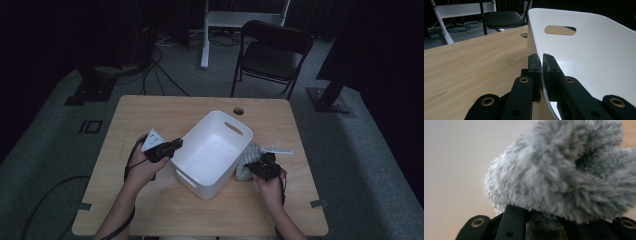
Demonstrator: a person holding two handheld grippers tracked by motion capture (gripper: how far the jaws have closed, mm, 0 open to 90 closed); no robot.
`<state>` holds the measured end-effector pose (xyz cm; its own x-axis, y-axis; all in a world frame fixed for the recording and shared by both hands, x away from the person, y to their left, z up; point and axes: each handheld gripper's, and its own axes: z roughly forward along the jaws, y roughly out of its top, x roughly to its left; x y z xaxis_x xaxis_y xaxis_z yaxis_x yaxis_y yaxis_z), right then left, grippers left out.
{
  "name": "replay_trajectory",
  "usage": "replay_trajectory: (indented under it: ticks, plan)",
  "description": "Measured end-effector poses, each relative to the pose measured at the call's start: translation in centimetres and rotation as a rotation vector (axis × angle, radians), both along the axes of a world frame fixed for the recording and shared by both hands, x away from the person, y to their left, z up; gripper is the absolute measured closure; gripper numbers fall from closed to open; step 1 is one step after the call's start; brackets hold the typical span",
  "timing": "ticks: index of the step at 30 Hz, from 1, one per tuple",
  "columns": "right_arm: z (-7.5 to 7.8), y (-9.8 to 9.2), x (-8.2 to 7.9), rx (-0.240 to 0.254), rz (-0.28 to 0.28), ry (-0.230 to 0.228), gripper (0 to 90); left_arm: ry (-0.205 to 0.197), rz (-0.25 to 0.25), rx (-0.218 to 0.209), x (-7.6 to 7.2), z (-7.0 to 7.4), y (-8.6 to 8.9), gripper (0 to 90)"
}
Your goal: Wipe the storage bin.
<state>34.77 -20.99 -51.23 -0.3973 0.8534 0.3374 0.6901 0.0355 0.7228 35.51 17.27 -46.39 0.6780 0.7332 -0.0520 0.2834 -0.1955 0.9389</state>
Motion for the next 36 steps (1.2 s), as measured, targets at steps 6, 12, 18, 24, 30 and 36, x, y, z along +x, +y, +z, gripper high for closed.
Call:
replay_trajectory:
  ticks: [6, 12, 18, 24, 30, 36]
  plan:
    - [-0.6, 0.1, 0.2, -0.005, -0.003, 0.02, 76.7, -0.003, 0.007, 0.001, 0.0, 0.0, 0.0, 85.5]
    - [1.1, 0.7, -1.3, -0.002, 0.024, -0.038, 76.8, 0.001, 0.02, -0.009, 0.0, 0.0, -0.1, 85.5]
    - [4.1, 1.0, -3.2, 0.055, 0.061, -0.123, 76.7, -0.001, 0.016, -0.004, 0.0, 0.0, -0.1, 85.5]
    - [3.5, 1.4, -2.9, 0.029, 0.058, -0.119, 76.8, -0.002, 0.006, -0.004, 0.0, 0.0, 0.0, 84.9]
    - [2.2, 1.6, -2.1, 0.005, 0.054, -0.08, 76.8, -0.002, 0.009, -0.006, 0.0, 0.0, 0.0, 84.1]
    - [0.6, 1.6, -1.2, -0.011, 0.045, -0.025, 76.8, -0.004, 0.011, -0.005, 0.0, 0.0, 0.0, 83.9]
